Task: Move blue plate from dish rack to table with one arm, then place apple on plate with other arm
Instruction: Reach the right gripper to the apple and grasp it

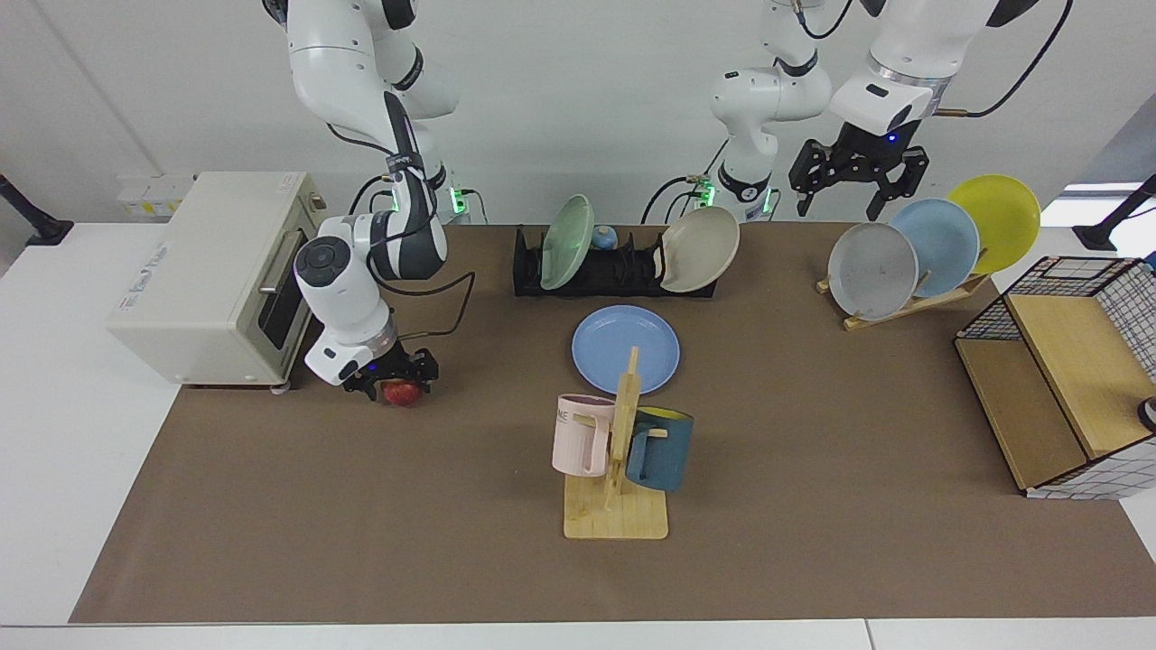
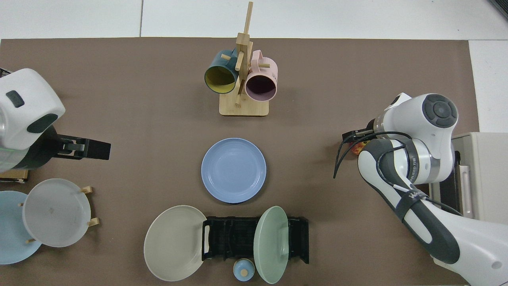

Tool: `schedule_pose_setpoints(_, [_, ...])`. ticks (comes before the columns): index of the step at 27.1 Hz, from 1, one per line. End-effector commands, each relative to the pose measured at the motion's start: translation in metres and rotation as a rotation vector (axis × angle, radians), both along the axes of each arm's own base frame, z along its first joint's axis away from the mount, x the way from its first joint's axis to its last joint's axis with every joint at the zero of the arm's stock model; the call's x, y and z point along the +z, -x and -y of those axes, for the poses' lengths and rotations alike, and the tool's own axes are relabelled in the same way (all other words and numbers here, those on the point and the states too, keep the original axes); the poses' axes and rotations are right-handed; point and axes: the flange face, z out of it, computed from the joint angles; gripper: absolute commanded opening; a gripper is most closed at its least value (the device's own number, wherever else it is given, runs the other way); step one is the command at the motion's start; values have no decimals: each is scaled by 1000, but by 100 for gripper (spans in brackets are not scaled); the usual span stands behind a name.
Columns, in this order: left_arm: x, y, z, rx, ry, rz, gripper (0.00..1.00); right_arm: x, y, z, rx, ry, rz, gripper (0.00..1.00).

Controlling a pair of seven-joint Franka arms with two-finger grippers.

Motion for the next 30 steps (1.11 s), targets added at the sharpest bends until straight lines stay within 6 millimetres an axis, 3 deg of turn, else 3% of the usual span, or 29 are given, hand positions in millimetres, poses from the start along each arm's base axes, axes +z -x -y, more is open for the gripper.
schedule_pose_setpoints(1, [5, 4, -3, 5, -2, 2, 100, -6, 5, 3, 17, -13, 3, 100])
schedule_pose_setpoints(12, [5, 4, -4, 6, -2, 2, 100, -9, 10, 4, 20, -12, -7, 99])
schedule_pose_setpoints(13, [5, 4, -4, 6, -2, 2, 100, -9, 10, 4, 20, -12, -7, 96])
schedule_pose_setpoints(16, [5, 4, -4, 6, -2, 2, 100, -9, 12, 4, 24, -12, -12, 63])
schedule_pose_setpoints(19, [6, 5, -4, 6, -2, 4, 100, -10, 13, 4, 23, -12, -18, 10])
schedule_pose_setpoints(20, [5, 4, -4, 6, -2, 2, 100, -11, 13, 3, 25, -12, -22, 0])
schedule_pose_setpoints(26, [5, 4, -4, 6, -2, 2, 100, 1, 8, -4, 26, -14, -17, 0])
schedule_pose_setpoints(30, [5, 4, -4, 6, -2, 2, 100, 30, 1, -7, 7, -21, -5, 0])
